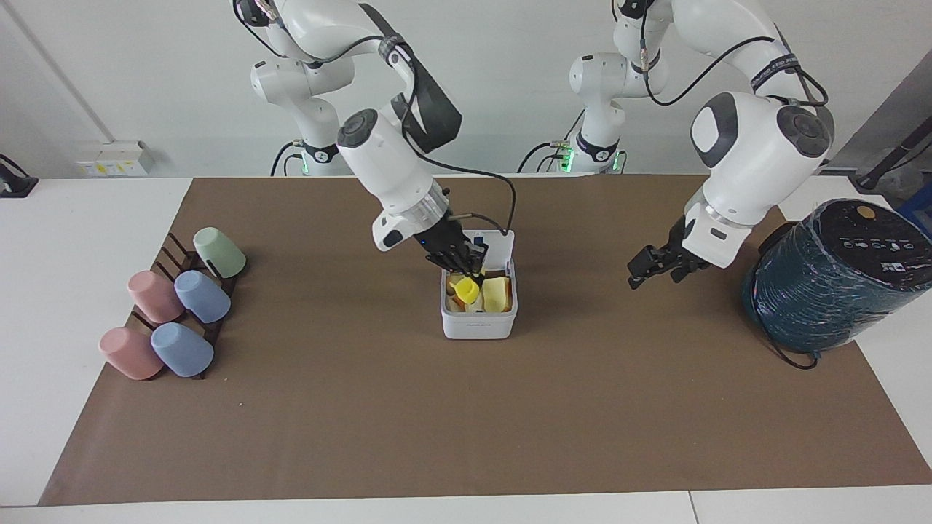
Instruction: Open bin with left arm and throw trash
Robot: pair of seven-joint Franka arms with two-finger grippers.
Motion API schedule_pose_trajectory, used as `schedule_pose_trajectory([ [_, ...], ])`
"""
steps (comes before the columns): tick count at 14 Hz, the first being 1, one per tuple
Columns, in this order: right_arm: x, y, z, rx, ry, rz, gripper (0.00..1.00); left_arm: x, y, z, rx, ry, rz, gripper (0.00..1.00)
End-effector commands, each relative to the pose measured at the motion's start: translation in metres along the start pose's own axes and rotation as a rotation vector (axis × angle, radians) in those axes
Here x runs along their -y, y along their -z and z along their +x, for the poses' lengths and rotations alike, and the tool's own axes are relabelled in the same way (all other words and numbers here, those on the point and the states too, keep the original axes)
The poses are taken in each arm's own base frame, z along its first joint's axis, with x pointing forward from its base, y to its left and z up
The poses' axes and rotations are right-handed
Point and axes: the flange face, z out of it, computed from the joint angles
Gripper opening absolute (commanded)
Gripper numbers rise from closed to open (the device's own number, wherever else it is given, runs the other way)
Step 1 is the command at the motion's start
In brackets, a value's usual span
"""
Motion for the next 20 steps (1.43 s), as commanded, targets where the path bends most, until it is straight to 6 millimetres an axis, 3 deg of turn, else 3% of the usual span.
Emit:
schedule_pose_trajectory([
  [1,-0.012,-0.015,-0.01,0.019,-0.017,-0.017,0.17,0.018,0.02,-0.006,-0.008,-0.158,0.096,1.0],
  [4,-0.019,-0.014,-0.003,0.015,-0.026,-0.021,0.31,0.031,0.025,-0.004,-0.015,-0.184,0.123,1.0],
  [6,-0.019,-0.014,-0.002,0.014,-0.026,-0.021,0.62,0.033,0.032,-0.007,-0.023,-0.182,0.122,1.0],
  [8,-0.022,-0.016,-0.004,0.016,-0.023,-0.028,1.0,0.036,0.036,-0.011,-0.012,-0.183,0.125,1.0],
  [12,-0.017,-0.003,0.002,0.006,-0.001,-0.041,1.0,0.038,0.047,-0.02,0.004,-0.217,0.125,1.0],
  [15,-0.017,0.048,0.028,-0.083,0.096,-0.12,1.0,0.048,0.059,-0.026,0.0,-0.206,0.115,1.0],
  [20,-0.067,0.154,0.093,-0.287,0.275,-0.338,1.0,0.05,0.065,-0.032,0.007,-0.255,0.116,1.0],
])
